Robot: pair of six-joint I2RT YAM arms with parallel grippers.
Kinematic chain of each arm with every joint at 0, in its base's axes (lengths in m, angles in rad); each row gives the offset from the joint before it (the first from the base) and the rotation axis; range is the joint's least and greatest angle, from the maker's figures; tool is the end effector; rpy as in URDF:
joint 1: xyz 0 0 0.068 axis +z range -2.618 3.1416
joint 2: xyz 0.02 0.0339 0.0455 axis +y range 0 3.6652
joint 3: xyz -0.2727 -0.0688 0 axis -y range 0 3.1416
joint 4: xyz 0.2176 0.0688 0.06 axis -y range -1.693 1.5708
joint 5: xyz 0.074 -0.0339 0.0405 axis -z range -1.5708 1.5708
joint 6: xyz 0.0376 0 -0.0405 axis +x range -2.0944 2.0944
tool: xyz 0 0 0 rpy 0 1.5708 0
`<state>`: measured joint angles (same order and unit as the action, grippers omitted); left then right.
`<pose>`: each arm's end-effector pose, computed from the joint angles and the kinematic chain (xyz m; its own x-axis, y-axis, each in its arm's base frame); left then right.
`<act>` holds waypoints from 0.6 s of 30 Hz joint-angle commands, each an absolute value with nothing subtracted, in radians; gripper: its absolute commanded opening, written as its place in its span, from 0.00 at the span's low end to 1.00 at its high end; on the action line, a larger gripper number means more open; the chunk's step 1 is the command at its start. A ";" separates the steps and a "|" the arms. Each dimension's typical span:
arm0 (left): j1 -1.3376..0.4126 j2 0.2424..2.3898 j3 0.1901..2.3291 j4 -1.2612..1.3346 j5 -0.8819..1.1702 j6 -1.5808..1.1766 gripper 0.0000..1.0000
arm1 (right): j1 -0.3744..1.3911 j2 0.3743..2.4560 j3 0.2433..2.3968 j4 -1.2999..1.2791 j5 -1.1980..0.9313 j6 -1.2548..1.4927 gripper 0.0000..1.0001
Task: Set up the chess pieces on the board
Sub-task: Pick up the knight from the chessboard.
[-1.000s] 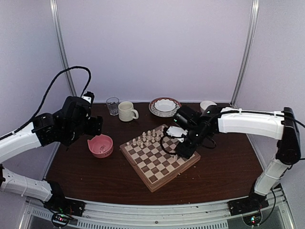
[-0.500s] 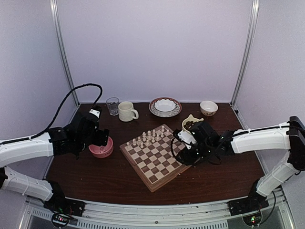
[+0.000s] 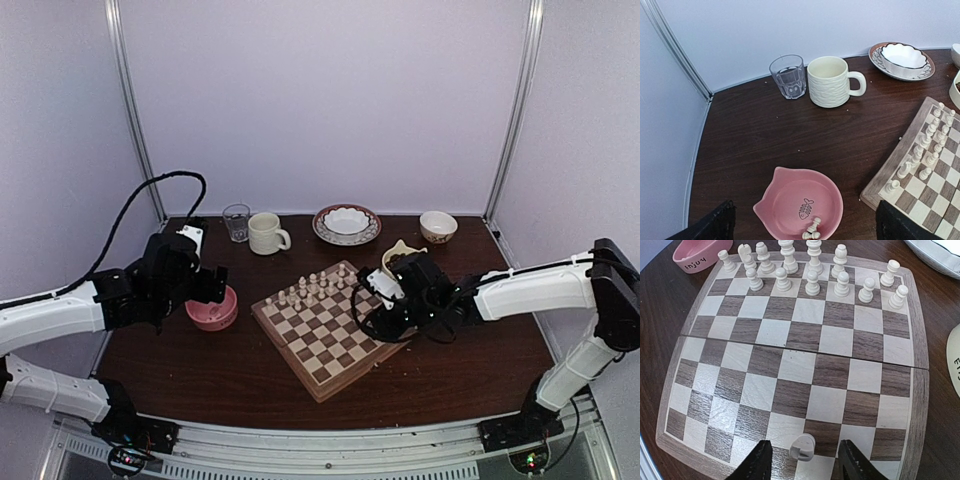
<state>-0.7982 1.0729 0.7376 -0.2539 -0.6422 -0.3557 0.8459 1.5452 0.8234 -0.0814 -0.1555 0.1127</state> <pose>0.1568 -0.1286 0.2803 -0.4423 0.0542 -0.8953 0.0766 0.9968 0.0225 0.1900 0.2233 0.2074 -0.5653 -0.4706 -0.6775 -0.7520 0.6315 0.1888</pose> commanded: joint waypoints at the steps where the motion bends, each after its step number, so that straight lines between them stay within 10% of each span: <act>1: -0.795 1.062 0.727 -0.211 -0.635 -0.356 0.98 | 0.842 1.562 0.864 -0.102 -0.153 0.117 0.44; 18: -0.795 1.077 0.739 -0.228 -0.646 -0.360 0.98 | 0.844 1.593 0.920 -0.221 -0.161 0.091 0.37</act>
<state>-0.7982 1.0718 0.7372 -0.2546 -0.6430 -0.3565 0.8459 1.5944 0.8871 -0.1902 -0.1654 0.1001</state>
